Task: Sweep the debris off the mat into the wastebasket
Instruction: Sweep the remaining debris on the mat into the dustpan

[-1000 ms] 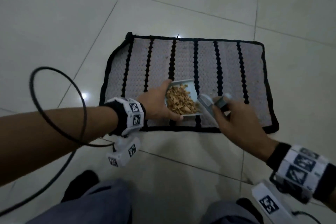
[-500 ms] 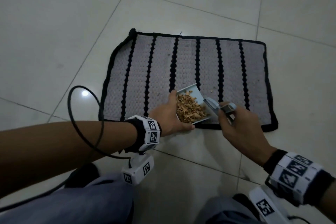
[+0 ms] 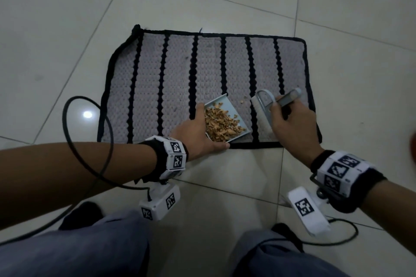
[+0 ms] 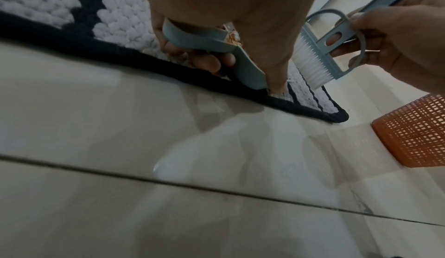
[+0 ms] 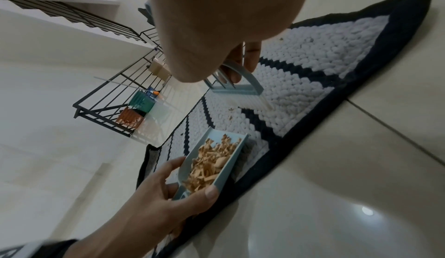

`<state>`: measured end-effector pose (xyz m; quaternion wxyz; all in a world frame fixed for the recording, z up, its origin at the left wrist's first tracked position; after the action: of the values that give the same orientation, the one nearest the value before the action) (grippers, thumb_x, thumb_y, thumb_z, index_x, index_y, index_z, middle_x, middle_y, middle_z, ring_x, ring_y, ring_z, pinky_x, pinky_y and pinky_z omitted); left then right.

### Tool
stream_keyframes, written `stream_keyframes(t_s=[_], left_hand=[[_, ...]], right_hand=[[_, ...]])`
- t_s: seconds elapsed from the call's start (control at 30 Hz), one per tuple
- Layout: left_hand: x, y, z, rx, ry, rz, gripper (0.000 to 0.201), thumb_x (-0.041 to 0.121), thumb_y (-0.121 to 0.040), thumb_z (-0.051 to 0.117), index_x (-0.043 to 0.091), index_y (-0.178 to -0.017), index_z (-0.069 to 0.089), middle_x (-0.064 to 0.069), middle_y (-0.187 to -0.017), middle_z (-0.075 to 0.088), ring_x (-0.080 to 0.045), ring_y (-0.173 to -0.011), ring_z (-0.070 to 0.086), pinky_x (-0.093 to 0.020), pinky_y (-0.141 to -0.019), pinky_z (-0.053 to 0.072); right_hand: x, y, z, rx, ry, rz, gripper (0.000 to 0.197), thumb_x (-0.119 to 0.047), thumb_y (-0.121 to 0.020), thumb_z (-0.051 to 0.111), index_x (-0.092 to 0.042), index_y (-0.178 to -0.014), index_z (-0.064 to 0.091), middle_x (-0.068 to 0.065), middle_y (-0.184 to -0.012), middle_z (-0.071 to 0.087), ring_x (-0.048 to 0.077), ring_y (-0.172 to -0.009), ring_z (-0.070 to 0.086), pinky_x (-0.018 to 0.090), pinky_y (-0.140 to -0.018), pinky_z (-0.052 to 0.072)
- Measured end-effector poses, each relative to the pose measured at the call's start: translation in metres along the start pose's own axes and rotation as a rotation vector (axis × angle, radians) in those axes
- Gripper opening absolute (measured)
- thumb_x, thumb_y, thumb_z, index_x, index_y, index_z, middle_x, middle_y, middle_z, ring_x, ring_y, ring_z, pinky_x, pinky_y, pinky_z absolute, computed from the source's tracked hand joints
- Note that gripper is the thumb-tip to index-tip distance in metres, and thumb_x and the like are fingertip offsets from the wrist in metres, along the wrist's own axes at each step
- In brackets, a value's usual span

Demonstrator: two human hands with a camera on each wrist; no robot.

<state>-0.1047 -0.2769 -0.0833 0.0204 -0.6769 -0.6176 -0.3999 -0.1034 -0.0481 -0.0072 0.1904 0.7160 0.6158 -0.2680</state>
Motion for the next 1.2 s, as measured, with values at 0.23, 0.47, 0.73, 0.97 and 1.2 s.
stream_keyframes(t_s=[0.23,0.47,0.73,0.97,1.2], left_hand=[[0.005,-0.012,0.001,0.004,-0.002,-0.002,0.128,0.071,-0.063,0.077,0.027,-0.153,-0.002,-0.005,-0.131,0.06,-0.028,-0.102,0.065,-0.041,-0.084,0.056],[0.005,-0.015,0.003,0.054,-0.045,-0.008,0.123,0.07,-0.061,0.078,0.028,-0.149,0.003,-0.005,-0.123,0.063,-0.028,-0.098,0.066,-0.043,-0.081,0.057],[0.005,-0.016,0.005,0.093,-0.065,-0.004,0.121,0.071,-0.061,0.077,0.028,-0.147,0.004,-0.004,-0.115,0.066,-0.028,-0.093,0.067,-0.044,-0.079,0.057],[0.022,-0.026,-0.016,0.094,-0.075,0.069,0.119,0.066,-0.064,0.079,0.023,-0.15,0.009,-0.004,-0.119,0.065,-0.028,-0.099,0.066,-0.033,-0.078,0.053],[0.044,-0.041,-0.045,0.073,-0.132,0.187,0.121,0.073,-0.058,0.077,0.029,-0.149,0.011,0.002,-0.121,0.064,-0.023,-0.096,0.066,-0.038,-0.081,0.057]], right_hand=[[0.005,-0.027,0.014,-0.083,0.034,-0.062,0.026,-0.019,-0.098,0.052,0.0,-0.084,0.061,0.011,-0.069,0.061,0.024,-0.06,0.053,0.031,-0.052,0.033],[-0.003,-0.025,0.033,-0.119,0.134,-0.153,0.026,-0.019,-0.097,0.051,-0.008,-0.074,0.056,-0.002,-0.057,0.049,0.001,-0.045,0.04,0.014,-0.041,0.025],[-0.01,-0.006,0.034,-0.138,0.12,-0.16,0.021,-0.02,-0.097,0.052,-0.006,-0.086,0.064,0.003,-0.067,0.06,0.008,-0.049,0.045,0.012,-0.042,0.029],[-0.012,-0.01,0.025,-0.092,0.098,-0.134,0.025,-0.021,-0.097,0.052,-0.004,-0.082,0.061,0.003,-0.062,0.057,0.008,-0.047,0.043,0.014,-0.042,0.026],[-0.024,-0.025,-0.005,-0.039,0.035,-0.088,0.033,-0.019,-0.097,0.052,-0.013,-0.065,0.046,-0.007,-0.051,0.044,0.006,-0.044,0.04,0.014,-0.043,0.031]])
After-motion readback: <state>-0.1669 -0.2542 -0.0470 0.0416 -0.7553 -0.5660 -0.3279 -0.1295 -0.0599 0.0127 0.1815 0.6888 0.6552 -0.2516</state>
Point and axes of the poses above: each hand's wrist, its own y-axis away from the middle knuckle, its own z-axis out of the palm, x = y × z, the point moved 5 cm from there along -y, towards the middle knuckle
